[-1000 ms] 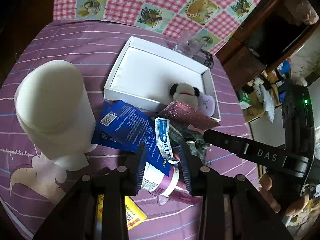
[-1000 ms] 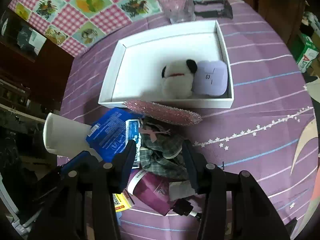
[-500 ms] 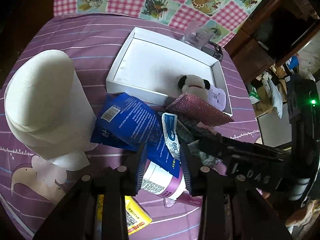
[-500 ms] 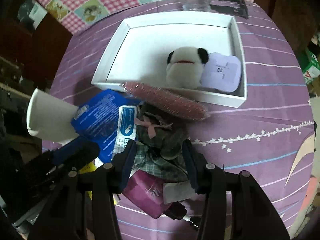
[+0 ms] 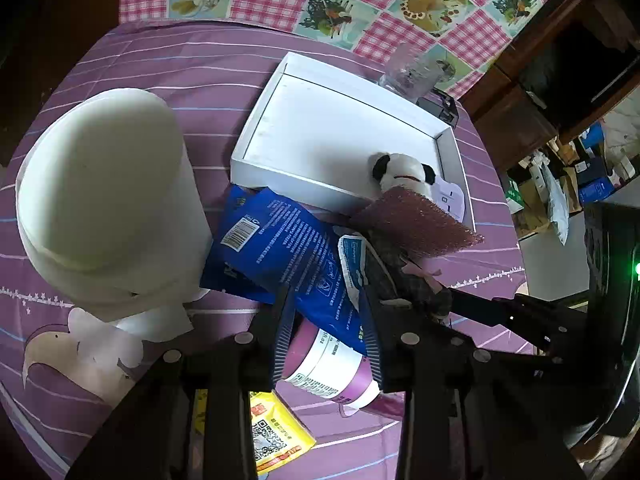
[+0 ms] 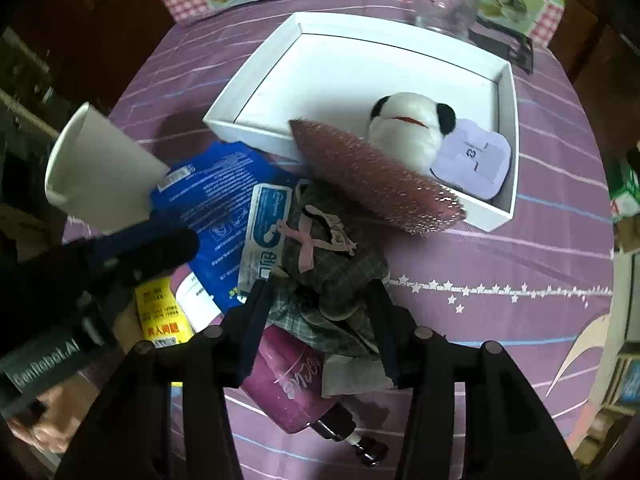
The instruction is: Organize soft objects
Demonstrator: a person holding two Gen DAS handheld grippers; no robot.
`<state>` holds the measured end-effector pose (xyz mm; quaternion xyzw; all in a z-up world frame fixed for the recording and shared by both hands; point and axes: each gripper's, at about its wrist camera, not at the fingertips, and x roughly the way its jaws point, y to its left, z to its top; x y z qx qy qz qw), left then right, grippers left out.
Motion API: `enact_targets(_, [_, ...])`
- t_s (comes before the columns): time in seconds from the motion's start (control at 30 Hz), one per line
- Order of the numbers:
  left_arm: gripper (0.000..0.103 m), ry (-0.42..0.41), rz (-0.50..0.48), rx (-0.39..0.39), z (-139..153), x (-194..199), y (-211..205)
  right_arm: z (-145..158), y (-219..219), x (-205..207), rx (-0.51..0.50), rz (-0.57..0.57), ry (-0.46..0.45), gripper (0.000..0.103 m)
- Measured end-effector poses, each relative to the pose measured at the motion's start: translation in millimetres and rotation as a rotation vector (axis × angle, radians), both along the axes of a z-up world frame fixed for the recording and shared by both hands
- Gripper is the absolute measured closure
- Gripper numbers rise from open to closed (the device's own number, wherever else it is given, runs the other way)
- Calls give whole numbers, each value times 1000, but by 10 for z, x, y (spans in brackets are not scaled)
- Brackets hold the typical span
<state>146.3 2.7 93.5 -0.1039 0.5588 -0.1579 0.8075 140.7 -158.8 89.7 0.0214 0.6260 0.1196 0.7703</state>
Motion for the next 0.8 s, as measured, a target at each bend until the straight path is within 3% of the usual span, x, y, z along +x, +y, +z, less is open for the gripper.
enact_targets(0.2, [70,1,-7,4,-8,4,0,41,38,-36,-38,32,-34,49])
enact_targets(0.4, [70,-6,-3,4,10,-5,8,66,-9,11,44,-2,-35,47])
enact_targets(0.8, [70,-20,19,-3,70,-9,110,-101,45,40,-60,12,-12,47])
